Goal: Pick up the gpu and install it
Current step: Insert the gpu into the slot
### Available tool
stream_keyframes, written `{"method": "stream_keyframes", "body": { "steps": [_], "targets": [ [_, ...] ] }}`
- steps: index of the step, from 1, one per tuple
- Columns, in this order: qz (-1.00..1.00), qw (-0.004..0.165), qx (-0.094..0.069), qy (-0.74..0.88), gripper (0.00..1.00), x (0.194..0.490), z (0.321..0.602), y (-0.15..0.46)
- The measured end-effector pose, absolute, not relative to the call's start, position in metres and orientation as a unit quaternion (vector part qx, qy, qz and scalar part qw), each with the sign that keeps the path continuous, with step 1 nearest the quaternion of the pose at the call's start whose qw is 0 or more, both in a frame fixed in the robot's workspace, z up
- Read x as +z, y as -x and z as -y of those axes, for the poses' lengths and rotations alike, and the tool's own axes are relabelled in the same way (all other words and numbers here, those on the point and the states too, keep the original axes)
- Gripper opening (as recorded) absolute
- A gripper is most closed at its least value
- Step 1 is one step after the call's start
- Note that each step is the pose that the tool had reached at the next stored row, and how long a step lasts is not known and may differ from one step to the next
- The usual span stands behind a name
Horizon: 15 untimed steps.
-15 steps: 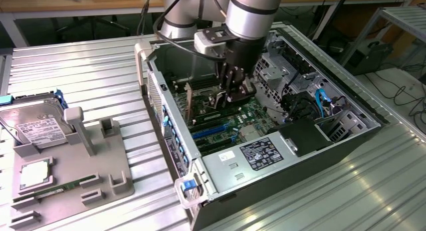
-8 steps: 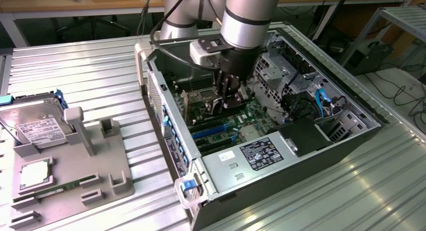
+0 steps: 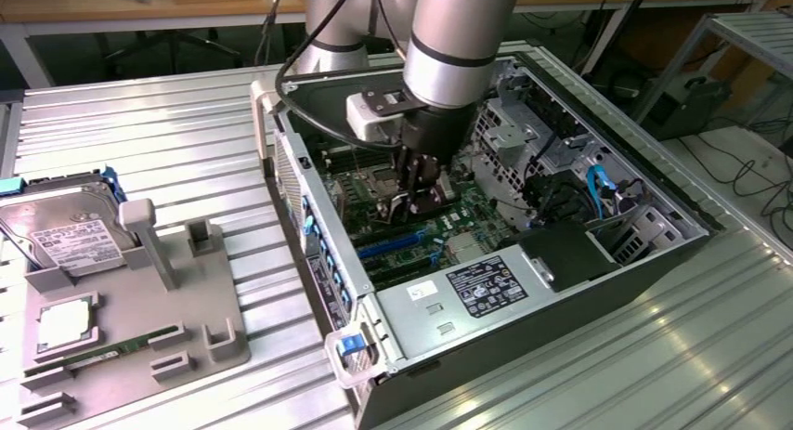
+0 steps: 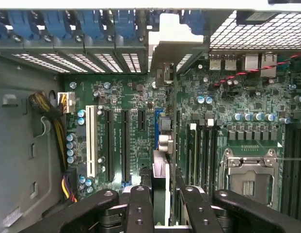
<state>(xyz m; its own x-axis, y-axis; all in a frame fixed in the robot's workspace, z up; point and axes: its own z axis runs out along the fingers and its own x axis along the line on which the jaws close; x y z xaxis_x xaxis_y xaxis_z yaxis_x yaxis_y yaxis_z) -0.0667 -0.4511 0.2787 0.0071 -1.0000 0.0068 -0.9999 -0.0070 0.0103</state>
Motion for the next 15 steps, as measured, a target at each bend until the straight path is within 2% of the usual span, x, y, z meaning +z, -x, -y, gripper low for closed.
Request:
{"method": "stream_keyframes", "body": {
  "steps": [15],
  "targets": [
    [0.705,0.002,-0.004,-0.71,0.27,0.2693,0.4575,0.0689]
  ]
}}
